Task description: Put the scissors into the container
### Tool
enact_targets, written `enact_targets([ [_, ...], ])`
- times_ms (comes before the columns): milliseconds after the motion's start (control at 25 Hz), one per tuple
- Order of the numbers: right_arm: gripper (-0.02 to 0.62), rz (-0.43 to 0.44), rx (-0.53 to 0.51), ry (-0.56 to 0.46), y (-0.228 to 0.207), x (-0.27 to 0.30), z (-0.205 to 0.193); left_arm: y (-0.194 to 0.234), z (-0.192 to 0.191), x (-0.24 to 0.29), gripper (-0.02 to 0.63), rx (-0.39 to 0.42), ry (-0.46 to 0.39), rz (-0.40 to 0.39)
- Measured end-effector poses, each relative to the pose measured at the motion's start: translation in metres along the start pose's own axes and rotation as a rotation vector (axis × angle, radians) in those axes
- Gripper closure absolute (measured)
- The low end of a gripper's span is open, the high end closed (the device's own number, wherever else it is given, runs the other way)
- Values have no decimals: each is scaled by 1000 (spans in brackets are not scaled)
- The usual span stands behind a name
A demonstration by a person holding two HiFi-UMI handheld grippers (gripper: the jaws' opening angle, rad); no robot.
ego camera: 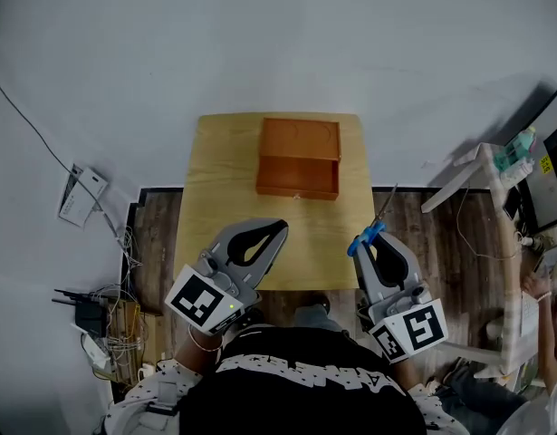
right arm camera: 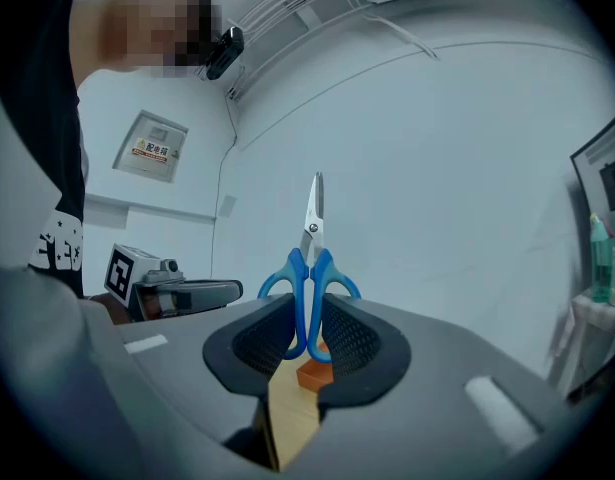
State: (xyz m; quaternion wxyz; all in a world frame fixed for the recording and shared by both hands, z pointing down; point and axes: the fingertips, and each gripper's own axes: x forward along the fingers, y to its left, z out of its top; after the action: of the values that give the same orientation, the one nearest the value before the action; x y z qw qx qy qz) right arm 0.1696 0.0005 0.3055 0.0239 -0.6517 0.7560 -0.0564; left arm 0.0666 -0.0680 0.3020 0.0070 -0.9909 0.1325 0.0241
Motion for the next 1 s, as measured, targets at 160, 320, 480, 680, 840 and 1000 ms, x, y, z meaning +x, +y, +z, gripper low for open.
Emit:
enact_targets([
  [160, 497, 52, 9, 4, -18, 3, -2, -4, -3, 10, 604, 6, 5, 56],
  [320, 497, 117, 13, -3, -32, 2, -2, -14, -5, 15, 604, 14, 34, 124],
  [480, 497, 171, 14, -5, -37, 6, -3, -14, -5, 12, 604, 19, 25, 184],
  [680, 497, 210, 14, 1, -37, 14, -6, -12, -5, 8, 604, 19, 10, 218],
  [840, 497, 238, 13, 13, -33, 22, -9, 1, 2, -1, 604, 30, -4, 273],
  [1000, 497, 274, 17, 34, -29, 32, -16, 3, -1, -6, 604, 41, 13, 300],
])
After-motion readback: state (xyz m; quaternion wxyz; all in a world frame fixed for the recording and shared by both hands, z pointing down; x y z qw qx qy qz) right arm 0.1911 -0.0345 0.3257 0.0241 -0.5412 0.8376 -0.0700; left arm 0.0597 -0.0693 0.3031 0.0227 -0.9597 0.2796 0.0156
